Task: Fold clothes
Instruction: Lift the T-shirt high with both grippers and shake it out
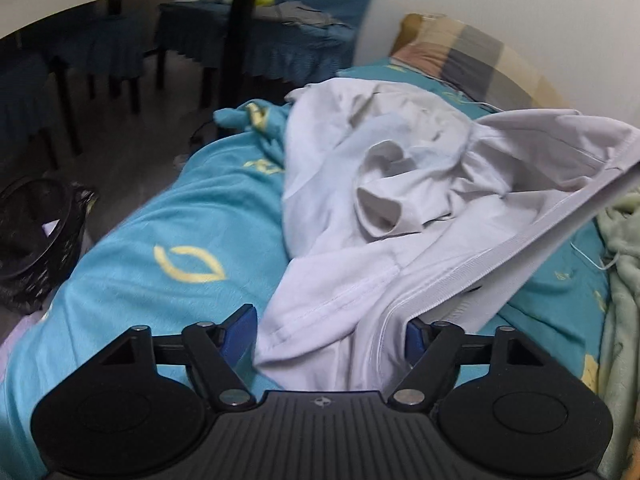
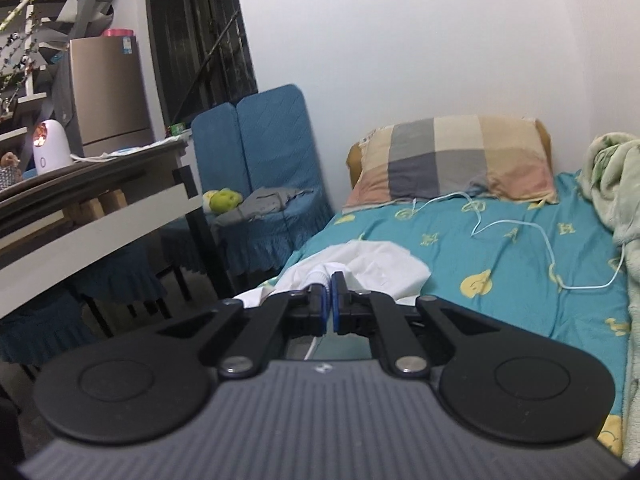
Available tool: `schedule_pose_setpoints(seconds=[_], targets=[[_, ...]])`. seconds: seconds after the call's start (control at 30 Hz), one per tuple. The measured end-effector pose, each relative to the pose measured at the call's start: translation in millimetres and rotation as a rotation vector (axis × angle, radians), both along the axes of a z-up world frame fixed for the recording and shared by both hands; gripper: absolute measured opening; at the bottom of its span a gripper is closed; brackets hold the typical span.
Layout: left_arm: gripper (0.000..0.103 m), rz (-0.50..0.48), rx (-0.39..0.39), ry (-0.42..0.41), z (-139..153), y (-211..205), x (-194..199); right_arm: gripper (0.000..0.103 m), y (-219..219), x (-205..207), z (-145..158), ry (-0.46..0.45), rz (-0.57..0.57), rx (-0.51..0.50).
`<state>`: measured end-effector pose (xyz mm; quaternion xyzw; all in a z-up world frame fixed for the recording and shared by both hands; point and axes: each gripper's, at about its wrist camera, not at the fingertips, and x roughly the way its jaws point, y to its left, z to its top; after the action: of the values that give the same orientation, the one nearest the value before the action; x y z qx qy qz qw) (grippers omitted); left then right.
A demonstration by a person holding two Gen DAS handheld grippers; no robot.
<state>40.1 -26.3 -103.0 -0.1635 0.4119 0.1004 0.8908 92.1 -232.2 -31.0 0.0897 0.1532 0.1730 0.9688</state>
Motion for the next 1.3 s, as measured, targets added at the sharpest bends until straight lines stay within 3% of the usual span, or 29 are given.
schedule_pose_setpoints(seconds=[0.1,0.17,0.27,0.37,0.6,0.7,0.77,0.8,0.87,1.13,1.2,1.3], targets=[[0.07,-0.021,0.052,0.005,2,-10,-8,0.005,2,-4,0,-0.037,-0.032,-0.016],[0.061,-0.056,0.069,0.002,1,-21,-15,0.005,0,-5,0,-0.049,-0.043,0.001],[0.061,-0.098,0.093,-0.012,-3,-40,-22,0.005,-4,-6,2,-0.058,-0.056,0.024],[0.06,-0.086,0.04,-0.042,-6,-45,-23,0.005,-8,-7,3,-0.063,-0.065,0.046],[0.057,0.001,0.0,-0.062,-7,-41,-11,0.005,-4,-13,6,-0.084,-0.04,0.046],[0.042,0.01,-0.014,-0.052,-12,-38,-6,0.005,0,-15,6,-0.084,-0.041,0.033],[0.024,0.016,-0.025,-0.064,-10,-35,-8,0.005,0,-15,3,-0.072,-0.062,0.007],[0.02,0.018,-0.027,-0.072,-9,-34,-9,0.005,1,-15,2,-0.066,-0.073,-0.006],[0.011,0.024,-0.015,-0.107,-2,-33,-13,0.005,0,-11,-4,-0.043,-0.088,-0.025],[0.006,0.072,-0.035,-0.324,48,-15,-17,0.005,-20,-1,-23,0.039,-0.147,0.009],[0.005,0.07,-0.036,-0.388,67,-9,-20,0.005,-27,-5,-21,0.051,-0.154,0.051],[0.005,0.076,-0.029,-0.492,103,5,-26,0.005,-23,-14,1,0.029,-0.153,0.033]])
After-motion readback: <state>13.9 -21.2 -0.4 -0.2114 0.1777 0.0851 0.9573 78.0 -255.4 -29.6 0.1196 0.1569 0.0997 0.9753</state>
